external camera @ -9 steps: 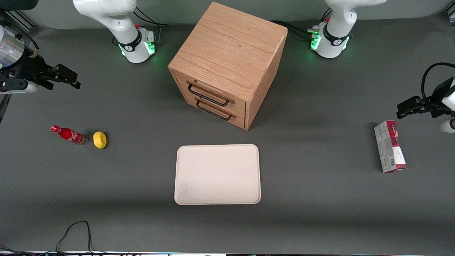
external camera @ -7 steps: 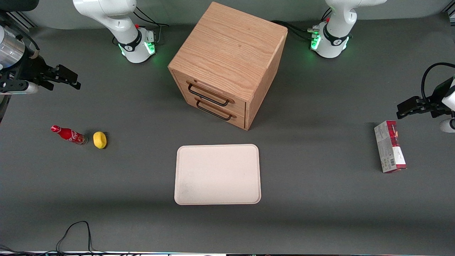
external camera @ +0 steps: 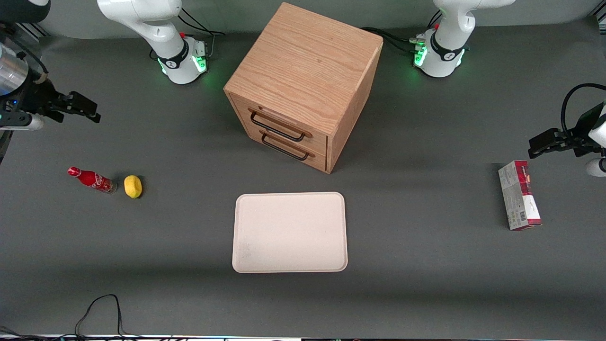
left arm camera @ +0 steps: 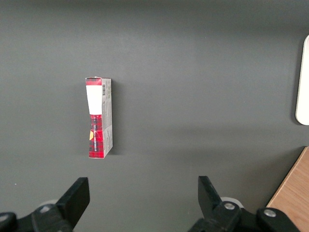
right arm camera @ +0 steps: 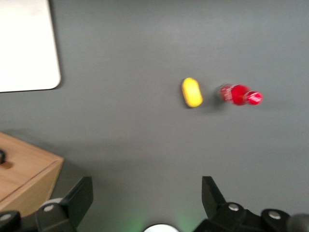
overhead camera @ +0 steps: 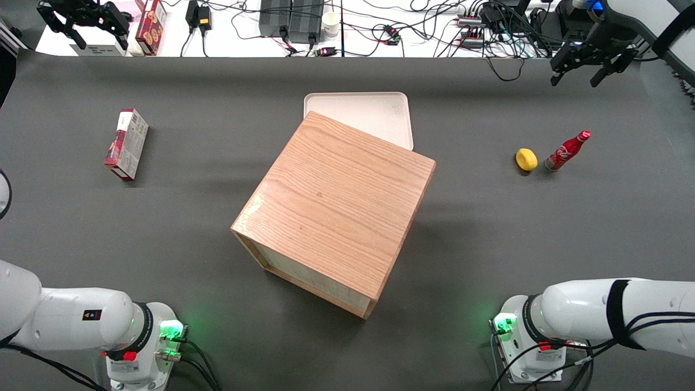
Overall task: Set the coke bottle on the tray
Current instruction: 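Move the right gripper down toward the red Coca-Cola bottle, then close the right gripper around the bottle's cap end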
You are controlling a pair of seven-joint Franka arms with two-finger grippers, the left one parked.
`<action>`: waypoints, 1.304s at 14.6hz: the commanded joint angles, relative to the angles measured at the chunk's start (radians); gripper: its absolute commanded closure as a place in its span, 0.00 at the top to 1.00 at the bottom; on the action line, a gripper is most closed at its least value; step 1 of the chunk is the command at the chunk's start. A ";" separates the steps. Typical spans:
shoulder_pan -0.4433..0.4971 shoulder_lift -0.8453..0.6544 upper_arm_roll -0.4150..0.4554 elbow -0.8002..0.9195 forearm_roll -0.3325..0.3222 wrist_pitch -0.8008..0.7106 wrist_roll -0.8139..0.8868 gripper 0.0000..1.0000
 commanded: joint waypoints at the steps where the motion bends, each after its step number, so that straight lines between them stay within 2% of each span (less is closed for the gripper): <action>1: 0.001 0.074 -0.104 0.022 -0.027 0.061 -0.148 1.00; 6: 0.001 0.173 -0.264 -0.050 -0.019 0.253 -0.411 1.00; 11: -0.005 0.209 -0.332 -0.227 -0.015 0.523 -0.523 1.00; 13: -0.009 0.265 -0.350 -0.232 0.022 0.575 -0.583 1.00; 15: -0.009 0.308 -0.375 -0.242 0.097 0.606 -0.650 1.00; 16: -0.009 0.321 -0.379 -0.251 0.114 0.620 -0.669 1.00; 19: -0.016 0.341 -0.382 -0.273 0.117 0.667 -0.677 1.00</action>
